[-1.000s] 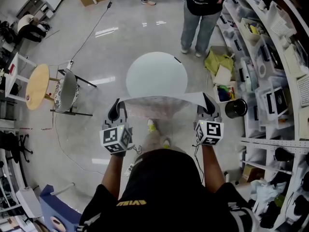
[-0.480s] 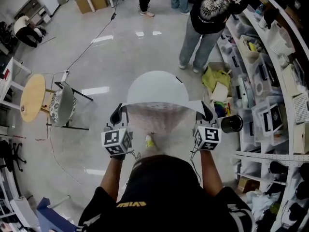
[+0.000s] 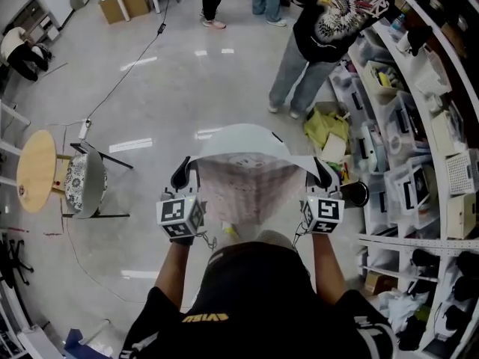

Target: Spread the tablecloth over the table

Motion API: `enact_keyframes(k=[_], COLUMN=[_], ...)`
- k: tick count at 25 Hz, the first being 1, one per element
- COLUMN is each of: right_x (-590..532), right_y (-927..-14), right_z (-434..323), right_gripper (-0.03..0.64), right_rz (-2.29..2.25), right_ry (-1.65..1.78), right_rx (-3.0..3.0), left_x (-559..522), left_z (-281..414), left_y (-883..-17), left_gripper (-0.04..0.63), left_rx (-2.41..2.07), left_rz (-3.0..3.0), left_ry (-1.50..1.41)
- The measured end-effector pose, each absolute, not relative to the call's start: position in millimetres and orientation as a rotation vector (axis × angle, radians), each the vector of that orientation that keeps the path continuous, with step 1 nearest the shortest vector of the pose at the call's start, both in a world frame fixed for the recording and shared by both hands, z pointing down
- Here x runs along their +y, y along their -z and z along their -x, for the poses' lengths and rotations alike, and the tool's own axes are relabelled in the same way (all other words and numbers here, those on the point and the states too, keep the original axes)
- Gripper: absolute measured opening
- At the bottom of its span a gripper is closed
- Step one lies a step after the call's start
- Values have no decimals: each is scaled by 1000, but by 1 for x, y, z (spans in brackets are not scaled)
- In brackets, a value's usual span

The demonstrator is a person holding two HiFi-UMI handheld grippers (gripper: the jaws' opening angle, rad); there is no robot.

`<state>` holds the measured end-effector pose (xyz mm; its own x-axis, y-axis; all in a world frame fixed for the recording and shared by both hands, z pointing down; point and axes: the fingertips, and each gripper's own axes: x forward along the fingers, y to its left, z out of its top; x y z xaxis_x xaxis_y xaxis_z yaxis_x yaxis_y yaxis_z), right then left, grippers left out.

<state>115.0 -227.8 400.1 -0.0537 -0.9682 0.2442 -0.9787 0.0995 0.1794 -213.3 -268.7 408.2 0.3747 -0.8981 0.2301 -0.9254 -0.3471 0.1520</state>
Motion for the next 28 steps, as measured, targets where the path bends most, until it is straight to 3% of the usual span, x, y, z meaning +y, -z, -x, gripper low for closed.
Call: enact_keyframes(k=[16, 28], right_x=[-372, -532], right_y=[-444, -544], right_z=[-118, -132], right_gripper=[21, 25], right_rz=[-1875, -1630], right_ry=[-256, -412], right_rx=[-2119, -2088], left_x=[-405, -544], left_z=[214, 196], left_y=[-449, -523], left_gripper=[35, 37], left_rx=[-1574, -1501], left_rz=[-2335, -2361], left_ry=[-236, -613])
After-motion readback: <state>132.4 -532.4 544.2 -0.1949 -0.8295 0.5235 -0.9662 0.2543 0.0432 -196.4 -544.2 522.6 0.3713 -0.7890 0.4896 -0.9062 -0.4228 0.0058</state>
